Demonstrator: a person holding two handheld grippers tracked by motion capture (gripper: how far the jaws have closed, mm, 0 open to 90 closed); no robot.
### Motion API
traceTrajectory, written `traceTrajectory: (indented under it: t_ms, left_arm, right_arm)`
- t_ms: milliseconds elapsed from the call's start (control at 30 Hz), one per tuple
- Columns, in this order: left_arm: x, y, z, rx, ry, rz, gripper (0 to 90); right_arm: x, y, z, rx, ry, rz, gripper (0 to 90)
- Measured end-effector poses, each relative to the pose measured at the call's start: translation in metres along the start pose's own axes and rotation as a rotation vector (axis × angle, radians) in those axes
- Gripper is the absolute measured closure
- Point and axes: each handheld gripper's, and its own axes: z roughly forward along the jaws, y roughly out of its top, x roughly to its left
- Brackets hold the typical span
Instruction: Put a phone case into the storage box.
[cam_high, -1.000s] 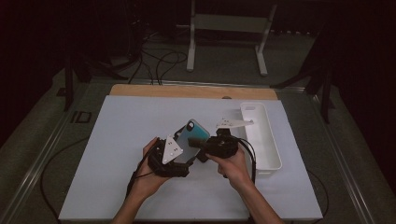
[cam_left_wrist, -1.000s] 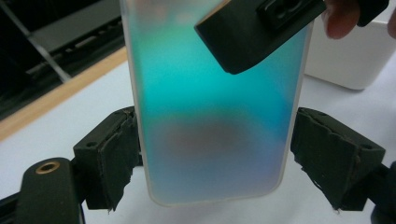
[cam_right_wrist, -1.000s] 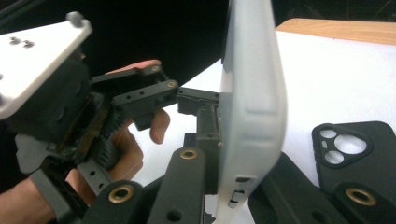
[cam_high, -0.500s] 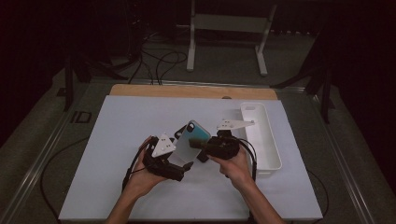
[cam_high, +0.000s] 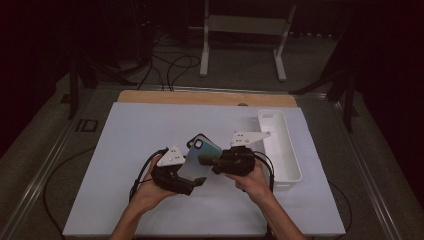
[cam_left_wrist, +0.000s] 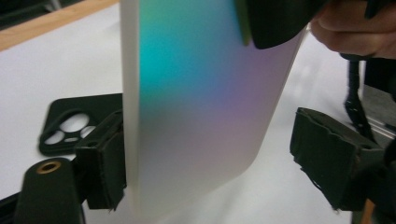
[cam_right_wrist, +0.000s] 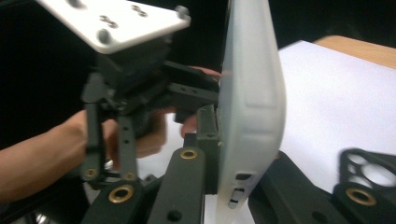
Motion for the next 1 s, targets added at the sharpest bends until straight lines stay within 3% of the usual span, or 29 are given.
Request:
traceTrajectory:
  t_ms: [133, 400, 533, 567, 700, 800, 967, 1000]
  left_arm:
    - [-0.0014, -0.0006, 0.0015, 0.018, -0.025, 0.011, 23.8]
    - [0.0005, -0.0019, 0.0029, 0.021, -0.075, 0.004, 32.8]
    - [-0.0002, -0.0024, 0.0039, 0.032, -0.086, 0.012, 39.8]
    - [0.0005, -0.0029, 0.0035, 0.039, -0.096, 0.013, 46.5]
    - [0.0031, -0.0049, 0.0018, 0.04, -0.136, 0.016, 54.7]
    - [0.0032, -0.0057, 0.0028, 0.044, -0.168, 0.023, 66.5]
    - [0.0026, -0.0059, 0.0043, 0.051, -0.165, 0.025, 81.8]
    - [0.0028, -0.0059, 0.0045, 0.05, -0.167, 0.026, 81.8]
  right_arm:
    - [0.0027, 0.0011, 0.0006, 0.007, 0.026, -0.031, 86.3]
    - [0.0026, 0.0006, -0.0011, 0.013, 0.064, -0.042, 86.3]
    - [0.003, 0.001, 0.0003, 0.018, 0.057, -0.054, 86.2]
    - [0.0019, 0.0011, -0.0004, 0.017, 0.049, -0.058, 85.5]
    - [-0.0003, 0.0013, -0.0023, 0.018, 0.052, -0.059, 84.3]
    - [-0.0005, 0.0017, -0.0034, 0.009, 0.046, -0.067, 76.8]
    - [0.0, 0.0013, -0.0028, 0.002, 0.033, -0.072, 60.6]
    - [0.0, 0.0013, -0.0028, 0.002, 0.033, -0.072, 60.6]
